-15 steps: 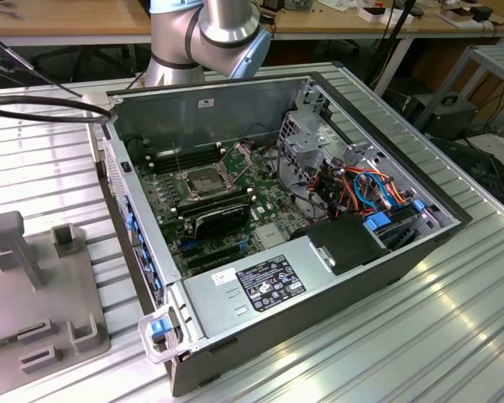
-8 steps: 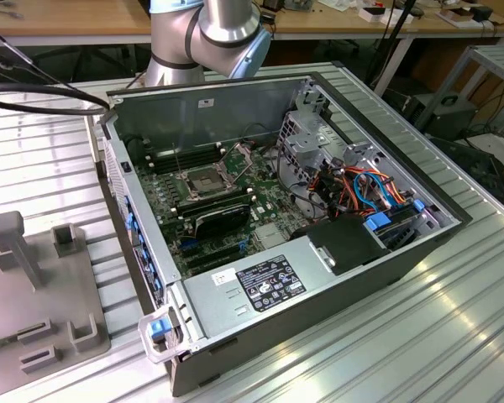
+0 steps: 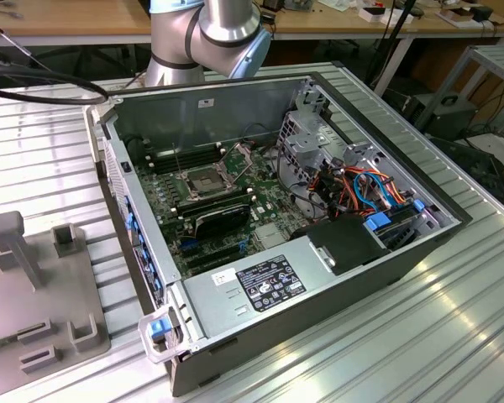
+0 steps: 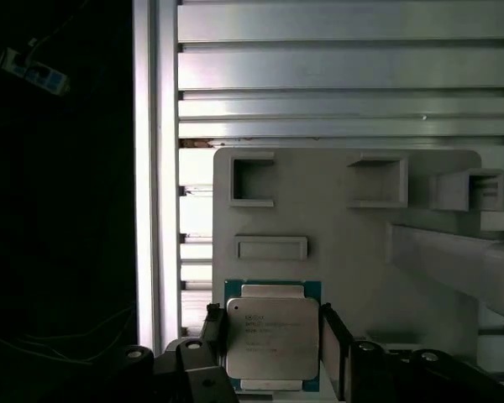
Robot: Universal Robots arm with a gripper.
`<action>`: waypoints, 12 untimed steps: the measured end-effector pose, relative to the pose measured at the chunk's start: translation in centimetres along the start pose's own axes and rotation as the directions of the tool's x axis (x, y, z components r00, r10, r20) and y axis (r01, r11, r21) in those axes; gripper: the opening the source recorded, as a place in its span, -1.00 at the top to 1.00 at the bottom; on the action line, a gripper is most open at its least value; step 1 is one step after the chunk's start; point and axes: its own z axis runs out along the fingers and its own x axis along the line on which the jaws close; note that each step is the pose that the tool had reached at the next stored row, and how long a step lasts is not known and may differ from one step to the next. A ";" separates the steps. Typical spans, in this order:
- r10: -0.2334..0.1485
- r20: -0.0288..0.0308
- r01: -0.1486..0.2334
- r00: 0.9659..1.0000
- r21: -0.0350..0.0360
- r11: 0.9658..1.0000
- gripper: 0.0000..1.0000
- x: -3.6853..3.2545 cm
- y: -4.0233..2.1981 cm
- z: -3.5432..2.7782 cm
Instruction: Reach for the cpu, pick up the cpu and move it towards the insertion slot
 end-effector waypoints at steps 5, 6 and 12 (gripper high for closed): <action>0.000 0.000 0.000 1.000 0.000 1.000 -0.09 0.01 0.01 -0.65; 0.000 0.000 0.000 1.000 0.000 1.000 -0.09 0.02 0.01 -0.77; 0.000 0.000 0.000 1.000 0.000 1.000 -0.09 0.03 0.02 -1.50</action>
